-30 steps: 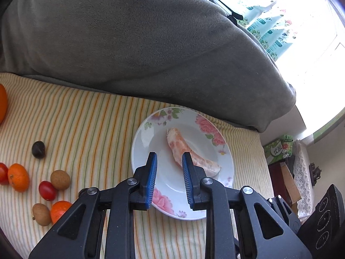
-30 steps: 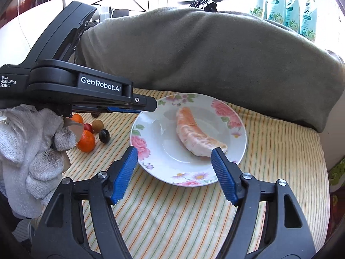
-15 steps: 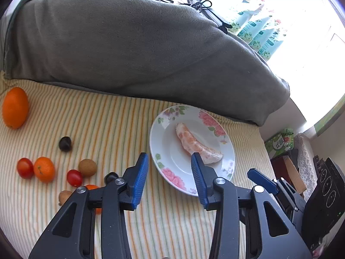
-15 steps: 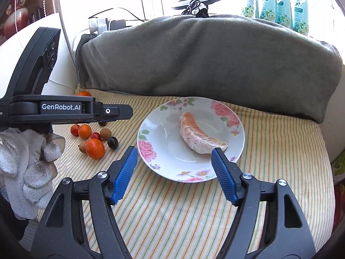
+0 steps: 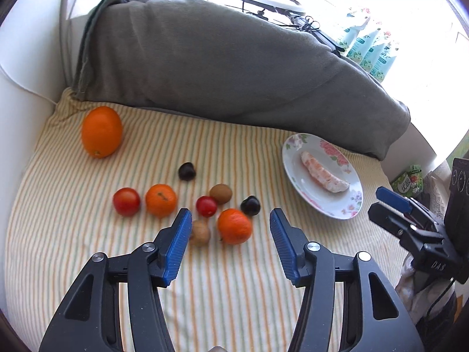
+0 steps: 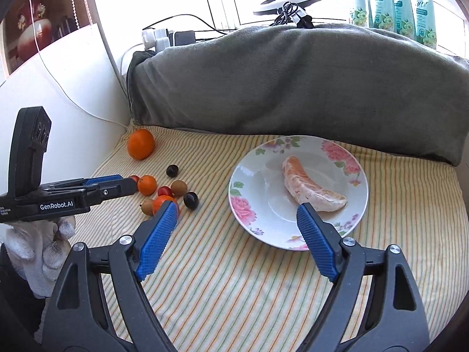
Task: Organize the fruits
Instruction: 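Withdraw the right tool from the plate toward the mandarins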
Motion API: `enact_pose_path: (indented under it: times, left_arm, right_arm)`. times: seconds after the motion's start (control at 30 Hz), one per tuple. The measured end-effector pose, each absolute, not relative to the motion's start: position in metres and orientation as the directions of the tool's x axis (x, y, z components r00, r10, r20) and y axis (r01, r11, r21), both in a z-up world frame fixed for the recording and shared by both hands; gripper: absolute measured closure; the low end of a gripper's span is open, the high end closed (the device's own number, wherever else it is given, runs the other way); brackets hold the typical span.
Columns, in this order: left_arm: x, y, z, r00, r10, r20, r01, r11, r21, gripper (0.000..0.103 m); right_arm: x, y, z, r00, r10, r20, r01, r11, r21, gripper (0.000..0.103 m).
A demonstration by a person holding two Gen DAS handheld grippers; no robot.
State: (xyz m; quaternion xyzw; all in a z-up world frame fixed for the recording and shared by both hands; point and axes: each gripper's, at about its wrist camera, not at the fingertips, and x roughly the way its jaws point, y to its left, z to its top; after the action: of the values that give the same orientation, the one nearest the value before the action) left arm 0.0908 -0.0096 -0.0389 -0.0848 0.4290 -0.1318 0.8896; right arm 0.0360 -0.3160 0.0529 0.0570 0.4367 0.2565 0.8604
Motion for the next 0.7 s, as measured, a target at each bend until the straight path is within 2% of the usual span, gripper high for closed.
enact_pose_path:
  times: [0.3, 0.7]
  left_arm:
    - [0.074, 0.032, -0.058, 0.616, -0.234, -0.752, 0.098, 0.97, -0.222, 0.048]
    - [0.077, 0.065, -0.071, 0.639, -0.239, -0.731, 0.067, 0.964, -0.257, 0.049]
  right_arm:
    - [0.038, -0.292, 0.051, 0.455, 0.531, -0.714, -0.437, 0.833, 0.341, 0.017]
    - [0.035, -0.247, 0.037, 0.387, 0.568, -0.727, -0.505, 0.79, 0.349, 0.017]
